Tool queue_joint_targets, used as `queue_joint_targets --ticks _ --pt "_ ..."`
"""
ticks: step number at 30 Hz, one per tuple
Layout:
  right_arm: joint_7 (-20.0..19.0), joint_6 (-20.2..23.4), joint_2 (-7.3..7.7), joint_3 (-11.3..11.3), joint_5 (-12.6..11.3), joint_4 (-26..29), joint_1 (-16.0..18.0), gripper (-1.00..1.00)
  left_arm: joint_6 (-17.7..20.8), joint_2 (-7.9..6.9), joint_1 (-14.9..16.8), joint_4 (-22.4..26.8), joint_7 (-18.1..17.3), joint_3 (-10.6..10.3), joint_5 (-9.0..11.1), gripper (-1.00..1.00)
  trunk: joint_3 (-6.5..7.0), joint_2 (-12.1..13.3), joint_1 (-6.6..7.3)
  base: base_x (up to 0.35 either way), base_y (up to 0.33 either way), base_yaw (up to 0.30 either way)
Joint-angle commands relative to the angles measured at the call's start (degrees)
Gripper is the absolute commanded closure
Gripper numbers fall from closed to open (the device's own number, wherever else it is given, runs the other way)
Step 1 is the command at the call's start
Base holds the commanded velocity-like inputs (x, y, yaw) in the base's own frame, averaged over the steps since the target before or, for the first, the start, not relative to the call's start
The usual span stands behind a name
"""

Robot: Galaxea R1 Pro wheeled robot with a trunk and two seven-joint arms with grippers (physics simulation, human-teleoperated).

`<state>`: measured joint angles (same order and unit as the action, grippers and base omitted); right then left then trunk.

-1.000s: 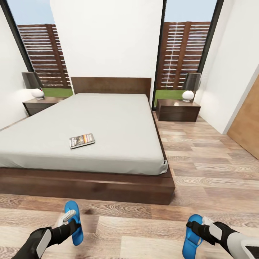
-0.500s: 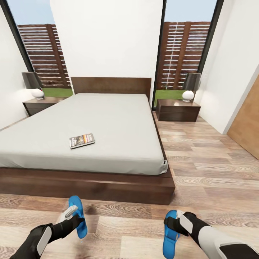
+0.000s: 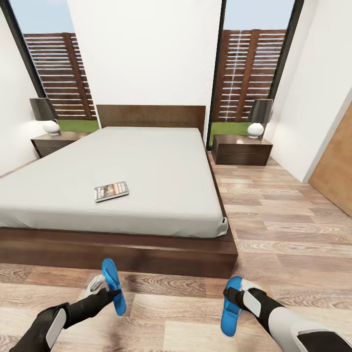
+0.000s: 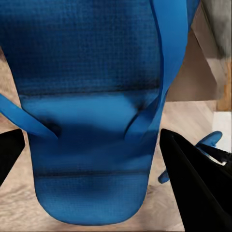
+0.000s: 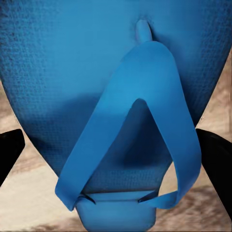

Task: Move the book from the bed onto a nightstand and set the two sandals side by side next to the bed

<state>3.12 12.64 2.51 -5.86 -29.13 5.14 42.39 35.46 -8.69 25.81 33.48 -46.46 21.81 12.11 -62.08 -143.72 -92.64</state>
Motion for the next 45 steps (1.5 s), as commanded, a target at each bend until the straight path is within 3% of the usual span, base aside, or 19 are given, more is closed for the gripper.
queue_joint_targets --ticks 1,3,6,10,21,45 --pt "0.32 -1.61 0.03 -0.48 -0.54 0.15 -0.02 1.00 0.33 -0.63 0.03 -0.89 -3.21 0.14 0.11 1.00 -0.05 -0.02 0.01 0.000 0.000 0.000" --pt "0.56 -5.39 0.02 -0.47 -0.45 0.14 -0.01 1.00 0.37 -1.60 0.03 -1.96 -8.62 0.15 0.02 1.00 -0.05 -0.02 0.01 0.000 0.000 0.000" --pt "0.91 -7.96 -0.04 -0.47 -0.37 0.08 -0.02 1.00 0.39 -2.19 0.03 -2.47 -12.80 0.13 0.02 1.00 -0.05 -0.02 0.01 0.000 0.000 0.000" --pt "0.99 -8.40 -0.11 -0.67 -0.19 0.05 -0.02 1.00 0.40 -2.34 0.03 -2.66 -14.54 0.09 0.08 1.00 -0.05 -0.02 0.01 0.000 0.001 0.000" --pt "0.72 -1.17 0.06 -0.48 -0.06 -0.47 -0.02 1.00 0.40 -2.39 0.03 -2.72 -15.20 0.13 0.10 1.00 -0.05 -0.02 0.01 0.000 0.140 0.000" --pt "0.65 -0.61 -0.21 -0.78 0.00 -1.56 -0.02 1.00 0.62 -2.82 0.03 -2.72 -15.32 0.26 0.25 1.00 -0.05 -0.02 0.01 0.024 0.225 0.000"
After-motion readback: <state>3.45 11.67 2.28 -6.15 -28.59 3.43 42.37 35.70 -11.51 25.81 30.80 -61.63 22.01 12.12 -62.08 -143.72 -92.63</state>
